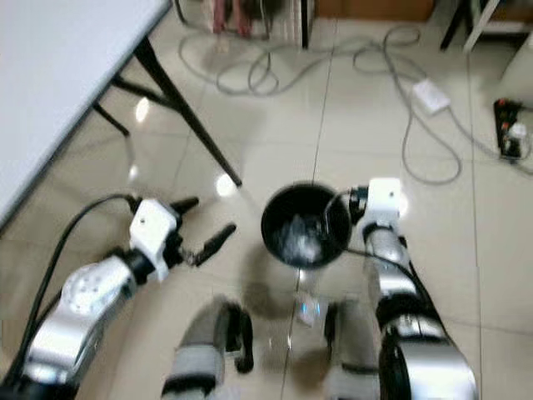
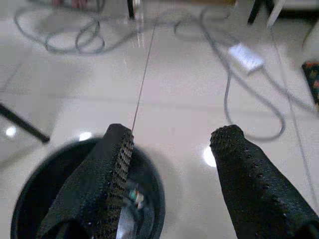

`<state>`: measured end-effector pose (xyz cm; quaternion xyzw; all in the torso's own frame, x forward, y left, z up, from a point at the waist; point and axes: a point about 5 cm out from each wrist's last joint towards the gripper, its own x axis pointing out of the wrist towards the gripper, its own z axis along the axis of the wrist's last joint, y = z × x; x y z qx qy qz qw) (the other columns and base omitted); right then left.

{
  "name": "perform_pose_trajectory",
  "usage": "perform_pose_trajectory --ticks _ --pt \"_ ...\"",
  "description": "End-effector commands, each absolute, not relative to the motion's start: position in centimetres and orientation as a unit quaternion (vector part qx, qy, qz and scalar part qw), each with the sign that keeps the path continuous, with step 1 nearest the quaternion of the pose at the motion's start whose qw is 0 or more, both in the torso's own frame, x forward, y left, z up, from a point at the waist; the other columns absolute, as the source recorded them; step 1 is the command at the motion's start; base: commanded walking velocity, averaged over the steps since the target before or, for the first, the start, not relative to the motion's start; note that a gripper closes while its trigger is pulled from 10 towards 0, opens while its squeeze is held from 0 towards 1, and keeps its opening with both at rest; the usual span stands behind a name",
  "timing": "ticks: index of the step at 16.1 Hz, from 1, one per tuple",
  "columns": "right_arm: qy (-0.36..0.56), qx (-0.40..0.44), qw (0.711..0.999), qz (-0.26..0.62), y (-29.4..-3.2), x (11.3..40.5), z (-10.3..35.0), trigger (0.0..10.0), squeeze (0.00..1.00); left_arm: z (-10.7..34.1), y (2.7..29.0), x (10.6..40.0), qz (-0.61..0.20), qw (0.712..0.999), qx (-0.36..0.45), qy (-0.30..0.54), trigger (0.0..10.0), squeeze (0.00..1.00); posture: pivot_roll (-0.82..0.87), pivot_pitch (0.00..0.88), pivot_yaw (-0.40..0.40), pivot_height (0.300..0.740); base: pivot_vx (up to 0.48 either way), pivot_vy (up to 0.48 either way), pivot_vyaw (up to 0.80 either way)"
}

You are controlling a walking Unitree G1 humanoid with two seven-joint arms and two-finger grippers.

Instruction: Picking trash to rubbish bin

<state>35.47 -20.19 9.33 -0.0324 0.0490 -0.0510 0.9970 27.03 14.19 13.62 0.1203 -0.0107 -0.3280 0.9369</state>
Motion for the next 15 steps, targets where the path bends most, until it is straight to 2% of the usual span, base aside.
perform_pose_trajectory --ticks 1,9,12,13,15 --pt "0.048 -0.026 0.997 -0.048 -20.2 35.3 9.2 10.0 0.00 12.9 14.3 26.9 -0.327 0.937 0.125 0.002 10.0 0.00 0.08 0.250 0.134 0.740 0.000 0.000 0.00" --pt "-0.007 -0.080 0.997 -0.006 -22.1 34.5 12.0 10.0 0.00 12.6 13.5 28.7 -0.292 0.950 0.112 -0.025 10.0 0.00 -0.01 0.175 0.097 0.740 0.000 0.000 0.00" --pt "-0.026 -0.087 0.996 0.002 -22.4 33.7 13.2 10.0 0.00 12.9 14.1 29.9 -0.238 0.964 0.111 -0.040 10.0 0.00 -0.05 0.148 0.090 0.740 0.000 0.000 0.00" --pt "-0.038 -0.085 0.996 -0.004 -22.4 32.7 13.7 10.0 0.00 13.4 14.8 30.7 -0.185 0.975 0.108 -0.056 10.0 0.00 -0.06 0.131 0.081 0.740 0.000 0.000 0.00" --pt "-0.045 -0.089 0.995 -0.011 -22.2 31.6 13.8 10.0 0.00 13.5 15.6 31.1 -0.148 0.981 0.107 -0.061 10.0 0.00 -0.08 0.123 0.076 0.740 0.000 0.000 0.00"
